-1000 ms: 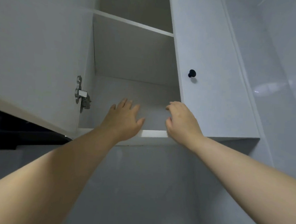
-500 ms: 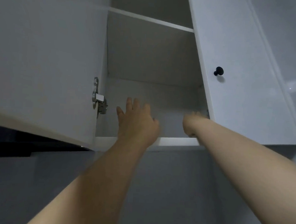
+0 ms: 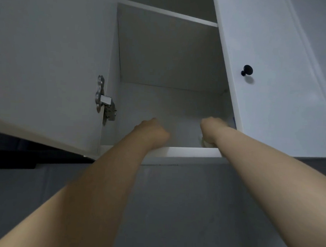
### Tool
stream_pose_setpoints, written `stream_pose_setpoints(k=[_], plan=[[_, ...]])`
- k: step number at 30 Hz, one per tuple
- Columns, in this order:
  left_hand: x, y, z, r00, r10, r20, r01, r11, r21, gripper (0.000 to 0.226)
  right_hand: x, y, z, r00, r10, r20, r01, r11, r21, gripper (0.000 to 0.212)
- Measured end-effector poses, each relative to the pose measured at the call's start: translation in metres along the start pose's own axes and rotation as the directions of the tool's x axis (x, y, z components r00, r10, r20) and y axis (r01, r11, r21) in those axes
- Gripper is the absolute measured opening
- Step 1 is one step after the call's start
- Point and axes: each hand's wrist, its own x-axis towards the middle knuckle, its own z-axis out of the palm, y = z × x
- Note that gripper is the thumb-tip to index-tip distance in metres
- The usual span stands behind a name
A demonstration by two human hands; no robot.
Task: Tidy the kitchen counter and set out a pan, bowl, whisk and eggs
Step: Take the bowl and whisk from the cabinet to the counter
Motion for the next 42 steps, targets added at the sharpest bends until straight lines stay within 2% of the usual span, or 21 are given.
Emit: stream_pose_setpoints(k=[8, 14, 17, 21, 23, 26, 28, 29, 31, 33, 34, 36, 40, 42], plan=[[0.004, -0.003, -0.003, 0.996, -0.073, -0.044, 0.065, 0.986, -0.156, 0.054, -0.001, -0.010, 0.001, 0.981, -0.151, -0.125, 0.177, 0.955, 0.239, 0.027], [0.007, -0.003, -0.008, 0.991, -0.130, -0.016, 0.123, 0.965, -0.231, 0.045, -0.015, -0.014, -0.008, 0.931, -0.295, -0.216, 0.358, 0.856, 0.373, 0.018], [0.010, -0.005, -0.010, 0.984, -0.176, -0.003, 0.169, 0.954, -0.246, 0.048, -0.024, -0.015, -0.013, 0.911, -0.326, -0.252, 0.409, 0.792, 0.454, 0.010], [0.008, -0.005, -0.007, 0.993, -0.110, 0.032, 0.115, 0.972, -0.204, 0.062, -0.027, -0.014, -0.014, 0.897, -0.345, -0.277, 0.442, 0.718, 0.537, 0.025], [0.005, -0.002, -0.004, 0.996, -0.040, 0.079, 0.050, 0.991, -0.125, 0.067, -0.026, -0.015, -0.014, 0.904, -0.333, -0.269, 0.428, 0.699, 0.573, 0.029], [0.001, 0.006, -0.001, 0.989, 0.015, 0.149, -0.023, 0.998, 0.056, 0.062, -0.024, -0.017, -0.013, 0.914, -0.313, -0.257, 0.405, 0.680, 0.611, 0.028], [0.001, 0.008, 0.000, 0.981, 0.019, 0.192, -0.038, 0.995, 0.094, 0.062, -0.023, -0.019, -0.016, 0.924, -0.281, -0.259, 0.380, 0.604, 0.701, 0.027], [0.001, 0.008, -0.001, 0.978, 0.016, 0.208, -0.038, 0.994, 0.101, 0.066, -0.022, -0.019, -0.018, 0.931, -0.236, -0.279, 0.364, 0.528, 0.768, 0.026], [0.002, 0.007, -0.001, 0.976, 0.003, 0.218, -0.029, 0.993, 0.113, 0.073, -0.018, -0.016, -0.021, 0.942, -0.043, -0.332, 0.324, 0.374, 0.869, 0.029], [0.004, 0.005, 0.000, 0.977, -0.008, 0.211, -0.015, 0.994, 0.111, 0.076, -0.011, -0.008, -0.022, 0.919, 0.208, -0.336, 0.268, 0.295, 0.917, 0.035], [0.005, 0.004, 0.001, 0.979, -0.011, 0.202, -0.012, 0.994, 0.112, 0.076, -0.008, -0.003, -0.022, 0.902, 0.297, -0.314, 0.230, 0.283, 0.931, 0.038], [0.007, 0.004, 0.004, 0.984, -0.011, 0.179, -0.010, 0.993, 0.119, 0.076, -0.001, 0.003, -0.020, 0.895, 0.377, -0.239, 0.126, 0.299, 0.946, 0.042], [0.010, 0.003, 0.008, 0.988, 0.004, 0.155, -0.024, 0.991, 0.131, 0.075, 0.005, -0.003, -0.011, 0.959, 0.284, 0.015, -0.132, 0.399, 0.907, 0.053], [0.010, 0.002, 0.007, 0.989, 0.021, 0.149, -0.038, 0.993, 0.114, 0.076, 0.002, -0.006, -0.011, 0.979, 0.184, 0.088, -0.162, 0.437, 0.885, 0.058]])
